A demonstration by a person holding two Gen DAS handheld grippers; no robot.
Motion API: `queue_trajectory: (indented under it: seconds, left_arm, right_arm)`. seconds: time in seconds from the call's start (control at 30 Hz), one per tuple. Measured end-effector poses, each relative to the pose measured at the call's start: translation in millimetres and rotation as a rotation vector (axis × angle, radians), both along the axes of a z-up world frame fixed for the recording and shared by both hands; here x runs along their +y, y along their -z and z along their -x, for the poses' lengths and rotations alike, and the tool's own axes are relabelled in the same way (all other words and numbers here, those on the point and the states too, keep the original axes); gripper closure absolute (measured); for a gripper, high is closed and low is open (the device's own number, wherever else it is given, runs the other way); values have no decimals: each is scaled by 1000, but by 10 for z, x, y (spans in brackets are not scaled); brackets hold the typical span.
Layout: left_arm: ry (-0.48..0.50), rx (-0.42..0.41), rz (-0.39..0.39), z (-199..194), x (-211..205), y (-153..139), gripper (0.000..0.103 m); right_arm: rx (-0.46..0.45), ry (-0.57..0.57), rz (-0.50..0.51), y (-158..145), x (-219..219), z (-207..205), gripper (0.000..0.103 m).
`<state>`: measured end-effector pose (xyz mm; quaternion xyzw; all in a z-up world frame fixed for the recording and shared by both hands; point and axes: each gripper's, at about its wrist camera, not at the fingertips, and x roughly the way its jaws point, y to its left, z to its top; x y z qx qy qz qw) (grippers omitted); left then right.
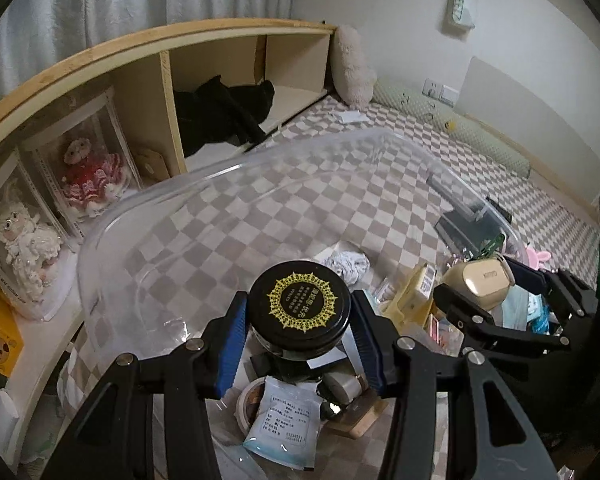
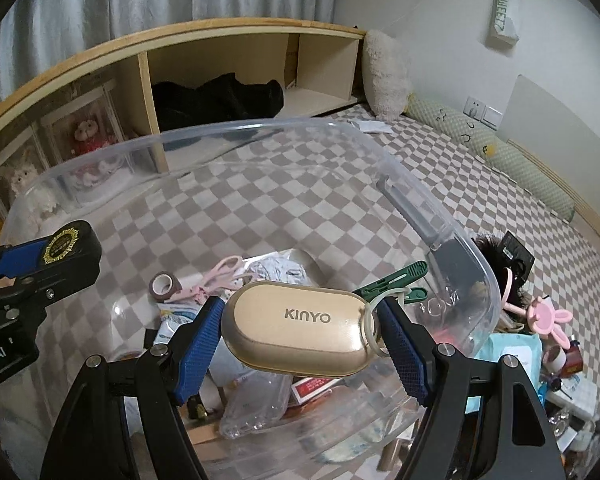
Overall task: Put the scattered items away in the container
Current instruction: 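Carry the beige KINYO case and black tin over the clear plastic box, then open both grippers to drop the case and tin into the clear box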
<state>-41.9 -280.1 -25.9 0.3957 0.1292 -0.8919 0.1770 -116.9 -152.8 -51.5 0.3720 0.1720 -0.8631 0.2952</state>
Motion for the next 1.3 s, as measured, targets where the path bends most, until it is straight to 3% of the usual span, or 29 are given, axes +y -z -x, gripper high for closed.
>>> queue_trajectory:
  seconds: [0.43, 1.07, 1.17, 1.3]
  left_arm:
    - [61, -89, -34, 67, 62, 95, 53]
    - [48, -84, -15, 55, 69, 90, 53]
    - [48, -75, -19, 47, 65, 83, 50]
    - [48, -56, -15, 37, 83, 44, 38]
  right_arm:
    - [-42, -40, -107, 111, -136, 12, 25]
    - [-70, -47, -138, 189, -112, 43, 25]
    - [-69, -60, -140, 201, -112, 30, 25]
    - [-34, -75, -133, 156, -112, -14, 24]
